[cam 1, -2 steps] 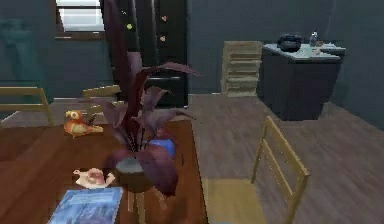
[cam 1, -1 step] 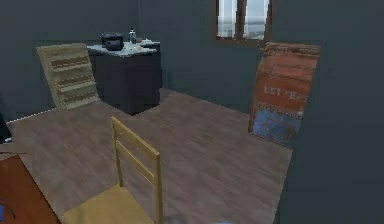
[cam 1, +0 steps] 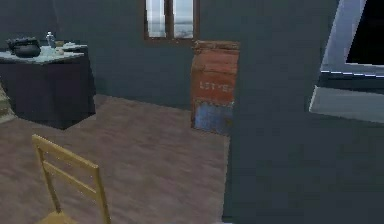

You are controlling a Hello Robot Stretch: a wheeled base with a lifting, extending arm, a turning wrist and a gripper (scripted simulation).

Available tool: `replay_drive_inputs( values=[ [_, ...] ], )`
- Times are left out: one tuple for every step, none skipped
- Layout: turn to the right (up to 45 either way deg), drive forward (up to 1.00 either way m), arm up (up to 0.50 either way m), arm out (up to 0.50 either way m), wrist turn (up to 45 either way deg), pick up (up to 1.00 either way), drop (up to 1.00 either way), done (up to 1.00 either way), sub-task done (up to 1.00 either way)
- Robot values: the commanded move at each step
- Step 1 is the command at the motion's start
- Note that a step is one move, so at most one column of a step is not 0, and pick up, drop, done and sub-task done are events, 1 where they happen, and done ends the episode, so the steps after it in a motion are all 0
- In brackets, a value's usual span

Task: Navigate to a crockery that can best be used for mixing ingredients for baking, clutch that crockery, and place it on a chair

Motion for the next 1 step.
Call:
replay_drive_inputs(
  values=[
    [0.0, 0.20, 0.00, 0.00, 0.0, 0.00, 0.00, 0.00, 0.00]
  ],
)
